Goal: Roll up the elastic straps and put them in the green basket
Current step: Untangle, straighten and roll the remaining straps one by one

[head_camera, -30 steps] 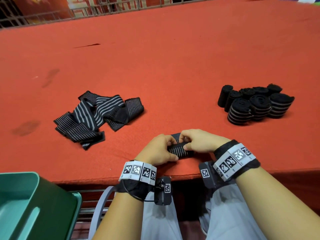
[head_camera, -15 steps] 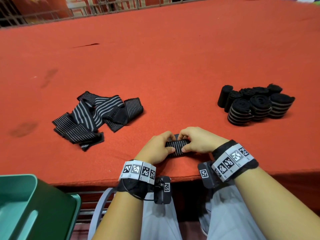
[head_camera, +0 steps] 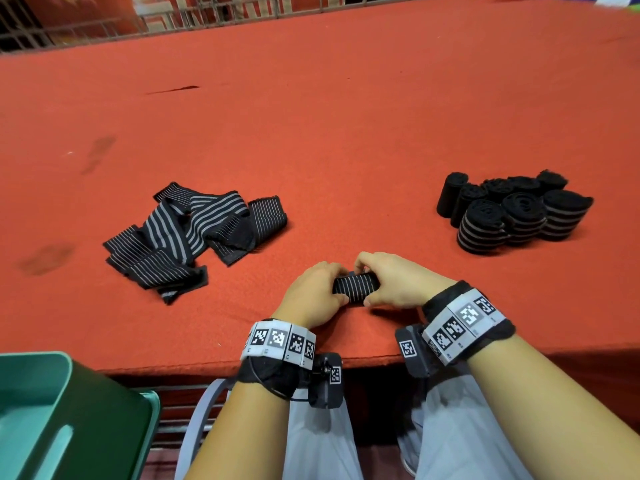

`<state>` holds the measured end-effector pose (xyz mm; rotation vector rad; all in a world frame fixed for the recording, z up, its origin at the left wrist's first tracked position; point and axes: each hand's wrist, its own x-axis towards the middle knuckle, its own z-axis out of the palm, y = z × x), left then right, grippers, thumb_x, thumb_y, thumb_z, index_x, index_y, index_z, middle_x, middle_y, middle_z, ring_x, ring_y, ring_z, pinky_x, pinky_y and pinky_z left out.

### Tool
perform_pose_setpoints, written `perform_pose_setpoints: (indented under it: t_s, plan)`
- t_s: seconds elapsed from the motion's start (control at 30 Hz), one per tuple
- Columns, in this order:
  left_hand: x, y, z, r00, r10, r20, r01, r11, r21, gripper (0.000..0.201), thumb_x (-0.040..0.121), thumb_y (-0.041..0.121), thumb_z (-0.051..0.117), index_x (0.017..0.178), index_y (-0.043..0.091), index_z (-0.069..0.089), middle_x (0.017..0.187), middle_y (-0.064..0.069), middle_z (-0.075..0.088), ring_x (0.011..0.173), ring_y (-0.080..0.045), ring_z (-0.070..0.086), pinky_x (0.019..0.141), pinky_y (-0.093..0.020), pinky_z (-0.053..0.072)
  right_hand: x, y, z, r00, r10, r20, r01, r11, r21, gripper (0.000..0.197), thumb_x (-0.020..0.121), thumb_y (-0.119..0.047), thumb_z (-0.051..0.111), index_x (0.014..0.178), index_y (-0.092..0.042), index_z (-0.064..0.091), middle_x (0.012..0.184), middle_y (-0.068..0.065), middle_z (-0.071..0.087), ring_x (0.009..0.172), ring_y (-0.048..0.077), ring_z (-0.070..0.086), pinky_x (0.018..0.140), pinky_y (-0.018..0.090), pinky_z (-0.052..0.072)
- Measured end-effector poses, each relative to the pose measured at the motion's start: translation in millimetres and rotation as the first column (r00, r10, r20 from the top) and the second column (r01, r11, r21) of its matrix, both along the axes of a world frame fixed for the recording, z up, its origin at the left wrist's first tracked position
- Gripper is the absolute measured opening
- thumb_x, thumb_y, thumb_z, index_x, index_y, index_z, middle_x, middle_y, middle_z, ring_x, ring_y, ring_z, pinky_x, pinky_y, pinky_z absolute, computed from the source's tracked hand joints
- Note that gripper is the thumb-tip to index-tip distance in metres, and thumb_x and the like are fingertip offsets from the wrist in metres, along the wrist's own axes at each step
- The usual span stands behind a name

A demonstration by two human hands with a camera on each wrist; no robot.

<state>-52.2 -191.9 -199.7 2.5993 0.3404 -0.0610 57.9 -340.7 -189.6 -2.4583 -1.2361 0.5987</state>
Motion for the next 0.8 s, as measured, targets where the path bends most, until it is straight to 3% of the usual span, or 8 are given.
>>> perform_pose_setpoints:
  t_s: [0.13, 0.27, 0.53, 0.67, 0.73, 0.8]
  plan:
    - [3, 3, 1, 1.0, 0.008, -0.016, -0.008, 0.999, -0.038, 0.032, 0.089, 0.026, 0.068, 0.118, 0.029, 0.055, 0.113, 0.002, 0.062, 0.104, -0.019, 0.059, 0.092, -0.042, 0.048, 6, 6, -1, 0.999, -0.001, 0.038, 0.002, 1.0, -0.021, 0.045, 0.077, -0.022, 0.078, 0.115, -0.026, 0.053, 0.106, -0.004, 0.048, 0.098, 0.019, 0.054, 0.09, 0.038, 0.047]
    - [10, 8, -2, 0.998, 0.02, -0.057, -0.021, 1.0, -0.02, 0.029, 0.095, 0.03, 0.06, 0.124, 0.028, 0.057, 0.111, 0.002, 0.053, 0.105, -0.02, 0.055, 0.096, -0.043, 0.045, 13, 12, 0, 0.998, 0.018, 0.065, -0.015, 0.999, -0.039, 0.035, 0.084, -0.025, 0.073, 0.116, -0.023, 0.059, 0.107, -0.003, 0.048, 0.103, 0.021, 0.054, 0.095, 0.039, 0.045]
    - [27, 18, -7, 0.996, 0.022, -0.091, -0.024, 1.0, -0.016, 0.029, 0.102, 0.028, 0.049, 0.128, 0.02, 0.058, 0.119, -0.003, 0.054, 0.112, -0.021, 0.053, 0.097, -0.036, 0.041, 24, 20, 1, 1.0, -0.015, 0.003, 0.015, 0.998, -0.057, 0.031, 0.094, -0.024, 0.063, 0.125, -0.021, 0.065, 0.116, 0.002, 0.064, 0.109, 0.021, 0.058, 0.096, 0.036, 0.045]
    - [36, 24, -11, 0.994, 0.022, -0.11, -0.027, 0.999, -0.036, 0.03, 0.103, 0.027, 0.046, 0.128, 0.018, 0.06, 0.122, -0.005, 0.055, 0.114, -0.023, 0.053, 0.098, -0.037, 0.04, 31, 27, -1, 0.996, -0.052, -0.075, 0.045, 0.995, -0.088, 0.029, 0.097, -0.022, 0.057, 0.126, -0.02, 0.065, 0.114, 0.004, 0.068, 0.099, 0.021, 0.064, 0.088, 0.034, 0.05]
    - [41, 27, -14, 0.993, 0.025, -0.117, -0.03, 0.999, -0.044, 0.031, 0.103, 0.026, 0.045, 0.128, 0.017, 0.061, 0.122, -0.007, 0.055, 0.115, -0.024, 0.053, 0.098, -0.037, 0.04, 35, 30, -4, 0.985, -0.086, -0.147, 0.072, 0.993, -0.095, 0.027, 0.099, -0.021, 0.054, 0.124, -0.021, 0.065, 0.104, 0.009, 0.071, 0.077, 0.021, 0.067, 0.073, 0.035, 0.056]
    - [44, 29, -18, 0.991, 0.033, -0.126, -0.041, 0.997, -0.06, 0.031, 0.103, 0.025, 0.044, 0.128, 0.016, 0.061, 0.122, -0.007, 0.054, 0.114, -0.024, 0.053, 0.098, -0.036, 0.041, 39, 34, -7, 0.971, -0.111, -0.21, 0.092, 0.991, -0.099, 0.026, 0.1, -0.017, 0.052, 0.123, -0.019, 0.064, 0.096, 0.012, 0.069, 0.062, 0.019, 0.063, 0.056, 0.032, 0.054]
